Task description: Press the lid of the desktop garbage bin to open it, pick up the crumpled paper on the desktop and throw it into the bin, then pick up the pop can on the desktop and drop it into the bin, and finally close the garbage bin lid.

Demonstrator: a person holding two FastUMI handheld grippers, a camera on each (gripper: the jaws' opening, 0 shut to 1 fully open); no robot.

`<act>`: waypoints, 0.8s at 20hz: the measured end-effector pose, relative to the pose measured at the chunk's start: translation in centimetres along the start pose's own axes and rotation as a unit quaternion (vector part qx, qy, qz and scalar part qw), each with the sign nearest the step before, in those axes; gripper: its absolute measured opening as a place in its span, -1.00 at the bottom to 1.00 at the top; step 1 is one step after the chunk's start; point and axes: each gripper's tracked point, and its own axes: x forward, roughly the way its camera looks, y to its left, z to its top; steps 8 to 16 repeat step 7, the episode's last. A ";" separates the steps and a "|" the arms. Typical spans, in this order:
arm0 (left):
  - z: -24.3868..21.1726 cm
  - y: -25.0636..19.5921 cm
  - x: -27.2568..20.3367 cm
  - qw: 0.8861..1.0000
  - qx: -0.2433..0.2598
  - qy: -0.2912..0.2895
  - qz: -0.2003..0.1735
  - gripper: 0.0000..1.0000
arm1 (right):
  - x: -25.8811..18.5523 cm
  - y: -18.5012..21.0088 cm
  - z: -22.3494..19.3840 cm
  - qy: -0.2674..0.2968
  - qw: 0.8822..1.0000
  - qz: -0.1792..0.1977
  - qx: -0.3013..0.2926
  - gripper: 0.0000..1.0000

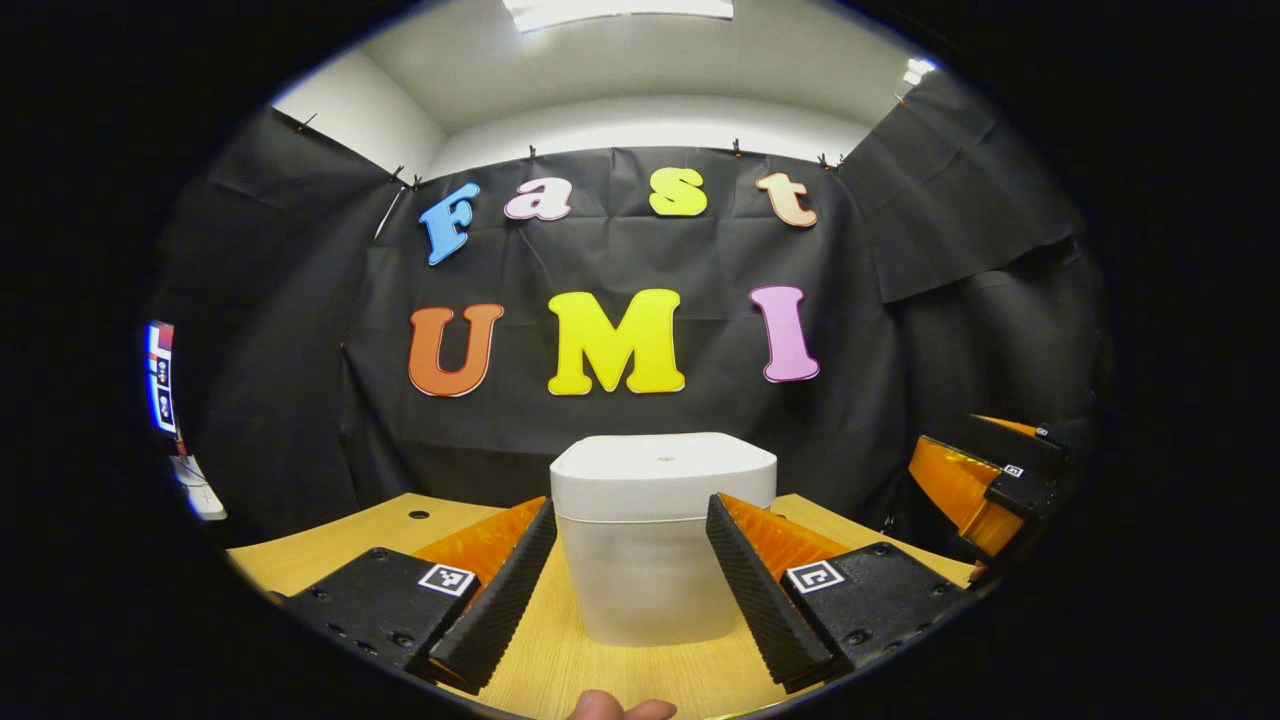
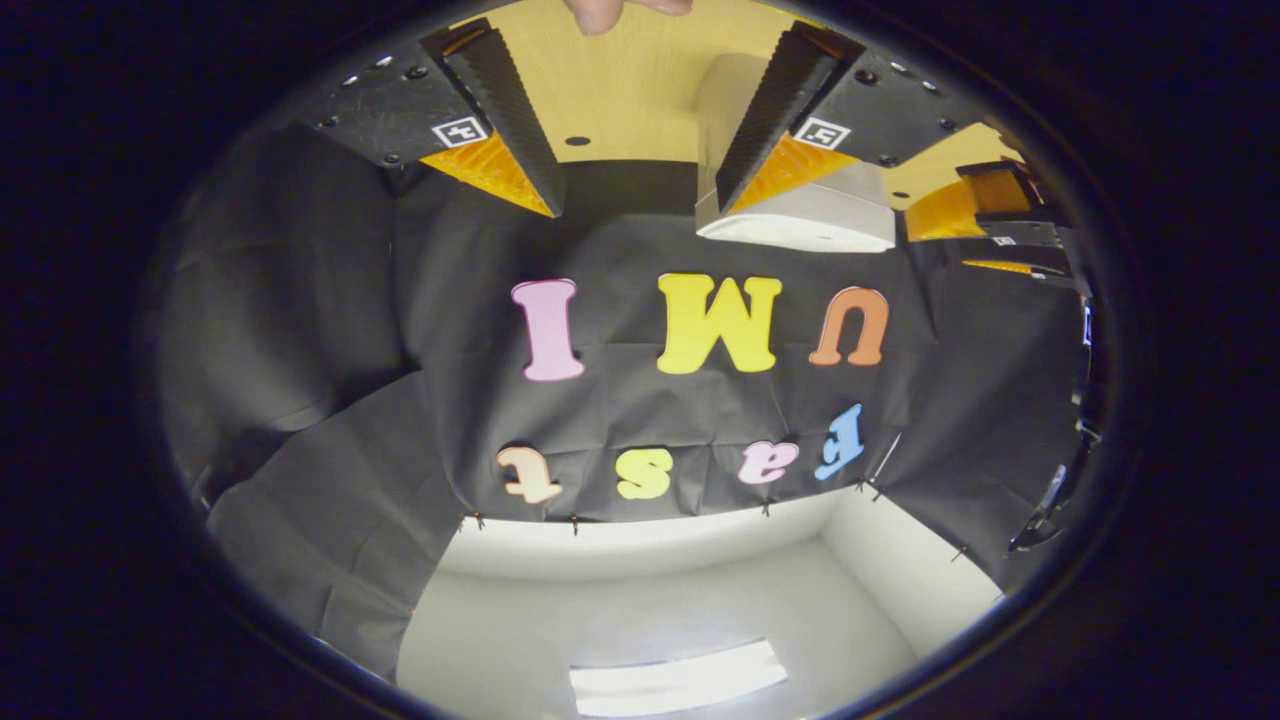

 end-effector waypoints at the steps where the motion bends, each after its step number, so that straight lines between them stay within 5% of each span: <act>1: 0.0 0.1 0.0 1.000 0.000 0.000 0.001 0.93 | 0.1 0.2 0.1 0.000 1.000 0.001 0.001 0.89; 16: 0.6 0.6 -0.6 1.000 0.012 -0.009 0.009 0.94 | 0.4 0.7 0.0 0.005 1.000 0.007 0.000 0.92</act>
